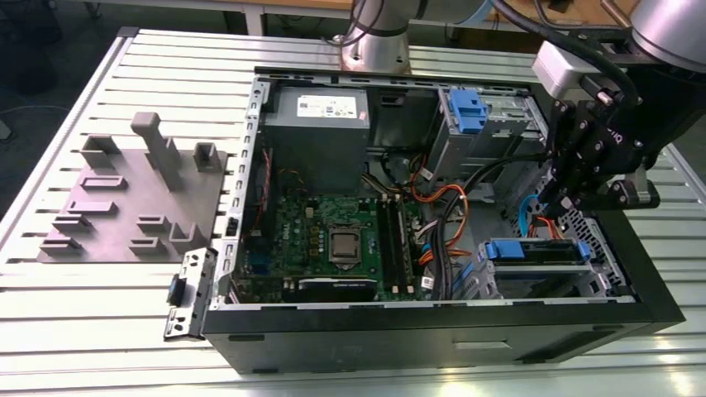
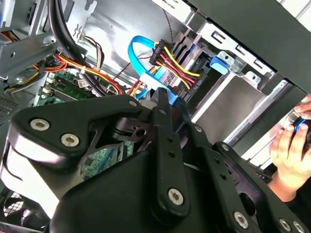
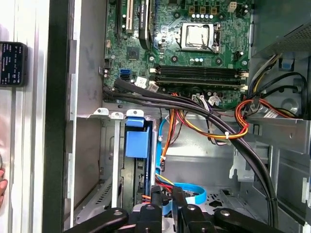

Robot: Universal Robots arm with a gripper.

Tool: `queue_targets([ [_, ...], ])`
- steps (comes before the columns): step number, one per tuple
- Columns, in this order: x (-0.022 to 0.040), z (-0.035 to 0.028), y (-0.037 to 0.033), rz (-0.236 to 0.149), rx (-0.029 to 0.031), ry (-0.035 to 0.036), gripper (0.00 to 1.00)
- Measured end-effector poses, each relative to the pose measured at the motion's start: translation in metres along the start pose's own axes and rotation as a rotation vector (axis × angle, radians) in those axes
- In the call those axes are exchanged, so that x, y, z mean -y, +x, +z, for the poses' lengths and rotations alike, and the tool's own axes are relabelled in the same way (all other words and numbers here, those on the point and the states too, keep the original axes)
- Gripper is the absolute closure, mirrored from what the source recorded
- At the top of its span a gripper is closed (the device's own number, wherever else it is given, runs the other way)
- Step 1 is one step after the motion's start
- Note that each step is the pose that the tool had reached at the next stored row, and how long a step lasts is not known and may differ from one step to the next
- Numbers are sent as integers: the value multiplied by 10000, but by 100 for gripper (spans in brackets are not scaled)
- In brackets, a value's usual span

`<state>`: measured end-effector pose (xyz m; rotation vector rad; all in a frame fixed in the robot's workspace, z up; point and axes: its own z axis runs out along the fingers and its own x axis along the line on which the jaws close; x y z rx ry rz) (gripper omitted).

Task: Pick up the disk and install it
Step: 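Insert the second disk wire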

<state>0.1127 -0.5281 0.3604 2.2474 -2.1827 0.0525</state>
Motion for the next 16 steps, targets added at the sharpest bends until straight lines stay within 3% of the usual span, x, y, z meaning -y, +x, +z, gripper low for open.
queue_targets([
  [7, 1, 68, -2, 76, -3, -4, 76],
  [9, 1, 72, -2, 80, -4, -4, 78],
  [10, 1, 72, -2, 81, -4, -4, 84],
  [16, 1, 75, -2, 81, -2, -4, 84],
])
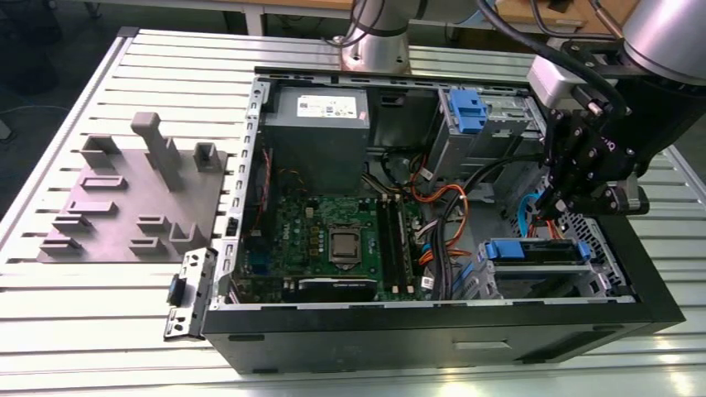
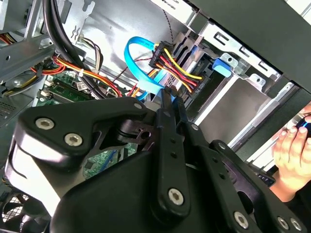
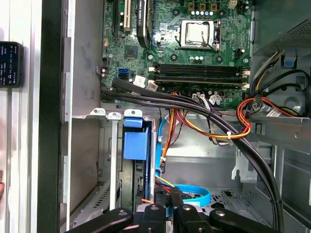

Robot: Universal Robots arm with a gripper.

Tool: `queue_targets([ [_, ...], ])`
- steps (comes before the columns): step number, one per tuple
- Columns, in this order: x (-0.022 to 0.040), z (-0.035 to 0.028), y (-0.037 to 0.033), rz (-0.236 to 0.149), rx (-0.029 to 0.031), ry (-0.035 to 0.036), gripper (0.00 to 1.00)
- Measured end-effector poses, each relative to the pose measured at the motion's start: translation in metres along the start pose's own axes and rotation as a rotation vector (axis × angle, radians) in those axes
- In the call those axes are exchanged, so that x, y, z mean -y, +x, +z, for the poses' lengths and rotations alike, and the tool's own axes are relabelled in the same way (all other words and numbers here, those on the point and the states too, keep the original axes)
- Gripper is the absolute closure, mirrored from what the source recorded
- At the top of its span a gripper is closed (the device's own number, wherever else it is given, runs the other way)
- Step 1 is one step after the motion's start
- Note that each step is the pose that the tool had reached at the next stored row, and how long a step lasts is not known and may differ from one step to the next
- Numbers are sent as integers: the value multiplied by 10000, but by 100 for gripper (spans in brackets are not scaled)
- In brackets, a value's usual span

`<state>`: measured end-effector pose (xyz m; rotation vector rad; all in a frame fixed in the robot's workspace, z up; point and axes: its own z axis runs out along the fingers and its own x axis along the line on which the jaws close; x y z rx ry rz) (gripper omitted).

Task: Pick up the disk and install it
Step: 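Insert the second disk wire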

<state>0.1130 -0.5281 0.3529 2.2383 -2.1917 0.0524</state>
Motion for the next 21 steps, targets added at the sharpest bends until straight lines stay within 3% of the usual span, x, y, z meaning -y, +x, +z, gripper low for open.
queue_targets([
  [11, 0, 3, 2, 0, 2, 0, 84],
  [15, -3, 10, 74, 1, 8, 0, 84],
  [18, -16, 30, 135, -4, 62, 1, 84],
  [21, -44, 64, 170, -24, 154, 4, 84],
])
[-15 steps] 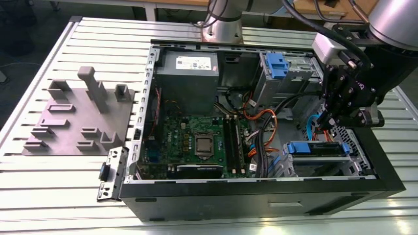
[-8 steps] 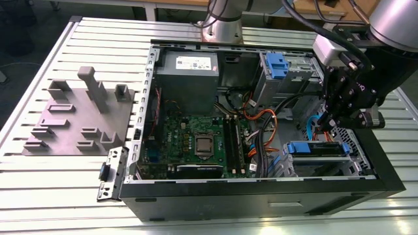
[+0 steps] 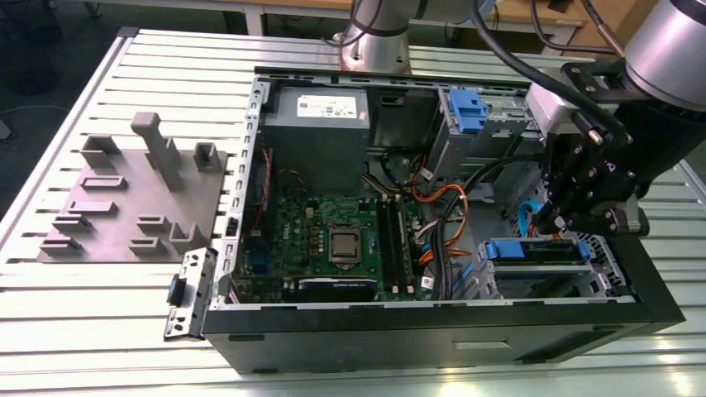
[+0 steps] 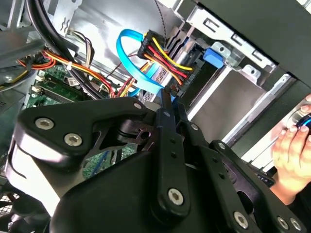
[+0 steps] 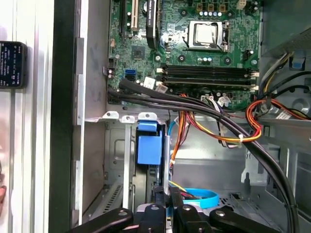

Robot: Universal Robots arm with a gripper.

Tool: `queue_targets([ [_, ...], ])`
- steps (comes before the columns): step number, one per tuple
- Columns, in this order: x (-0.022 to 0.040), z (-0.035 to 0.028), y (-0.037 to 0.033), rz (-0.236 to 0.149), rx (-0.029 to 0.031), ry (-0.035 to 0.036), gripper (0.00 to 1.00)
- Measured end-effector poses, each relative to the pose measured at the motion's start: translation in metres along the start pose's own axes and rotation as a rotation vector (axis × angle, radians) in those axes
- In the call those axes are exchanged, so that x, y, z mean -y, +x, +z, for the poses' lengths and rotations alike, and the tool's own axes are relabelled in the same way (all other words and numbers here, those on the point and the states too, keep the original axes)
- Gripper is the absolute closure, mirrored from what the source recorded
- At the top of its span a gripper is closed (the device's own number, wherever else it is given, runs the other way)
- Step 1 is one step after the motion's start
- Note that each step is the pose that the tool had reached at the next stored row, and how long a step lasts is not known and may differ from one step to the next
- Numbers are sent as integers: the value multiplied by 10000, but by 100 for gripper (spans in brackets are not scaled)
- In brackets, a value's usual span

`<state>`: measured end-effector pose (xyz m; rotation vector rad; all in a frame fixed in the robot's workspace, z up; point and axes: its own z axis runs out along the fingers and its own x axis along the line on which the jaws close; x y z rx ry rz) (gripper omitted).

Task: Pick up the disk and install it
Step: 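Insert the second disk wire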

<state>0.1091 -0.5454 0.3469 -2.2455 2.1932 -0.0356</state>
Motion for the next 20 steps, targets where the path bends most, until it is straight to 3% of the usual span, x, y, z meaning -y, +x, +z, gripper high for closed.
queue_targets([
  [11, -46, 54, 121, -114, 123, 47, 84],
  [17, -65, 60, 140, -142, 350, 159, 84],
  [20, -66, 63, 147, -144, 383, 171, 84],
])
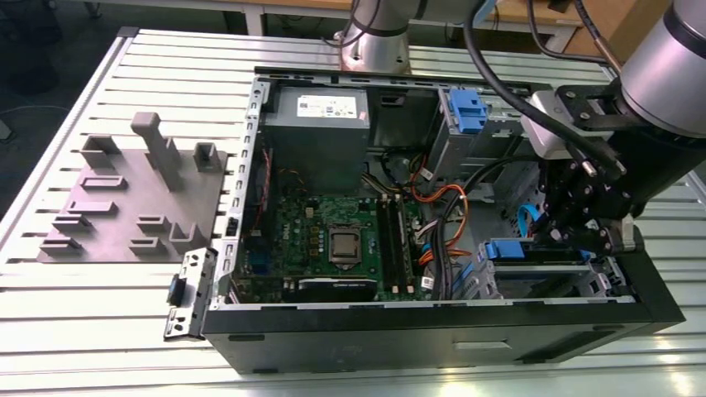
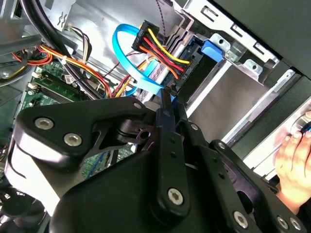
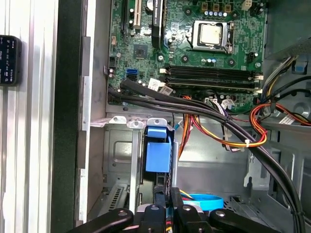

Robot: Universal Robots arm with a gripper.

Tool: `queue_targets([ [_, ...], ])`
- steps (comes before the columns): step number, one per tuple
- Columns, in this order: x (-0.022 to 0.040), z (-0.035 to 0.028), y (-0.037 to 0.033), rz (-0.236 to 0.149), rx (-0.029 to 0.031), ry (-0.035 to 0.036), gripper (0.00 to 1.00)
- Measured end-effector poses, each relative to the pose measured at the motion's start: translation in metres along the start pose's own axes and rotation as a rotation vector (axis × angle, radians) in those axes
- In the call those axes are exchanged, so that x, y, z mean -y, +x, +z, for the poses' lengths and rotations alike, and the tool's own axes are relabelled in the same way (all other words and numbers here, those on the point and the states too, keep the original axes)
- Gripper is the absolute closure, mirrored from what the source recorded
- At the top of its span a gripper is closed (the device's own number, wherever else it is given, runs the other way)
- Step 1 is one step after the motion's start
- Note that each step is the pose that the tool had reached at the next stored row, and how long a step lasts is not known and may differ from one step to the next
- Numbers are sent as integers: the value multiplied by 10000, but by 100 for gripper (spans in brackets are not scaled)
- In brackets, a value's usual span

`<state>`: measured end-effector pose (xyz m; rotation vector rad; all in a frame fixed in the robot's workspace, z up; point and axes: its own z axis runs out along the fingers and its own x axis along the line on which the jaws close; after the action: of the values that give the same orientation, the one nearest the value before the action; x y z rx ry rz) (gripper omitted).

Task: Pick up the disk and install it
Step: 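Insert the second disk wire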

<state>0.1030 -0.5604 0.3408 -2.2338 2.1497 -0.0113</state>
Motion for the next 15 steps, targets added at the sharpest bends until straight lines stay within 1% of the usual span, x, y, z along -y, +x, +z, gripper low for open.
queue_targets([
  [3, -1, 8, 10, 1, 9, 17, 84],
  [7, -2, 24, 17, 2, 52, 39, 84],
  [15, -3, 45, 20, 2, 57, 60, 84],
])
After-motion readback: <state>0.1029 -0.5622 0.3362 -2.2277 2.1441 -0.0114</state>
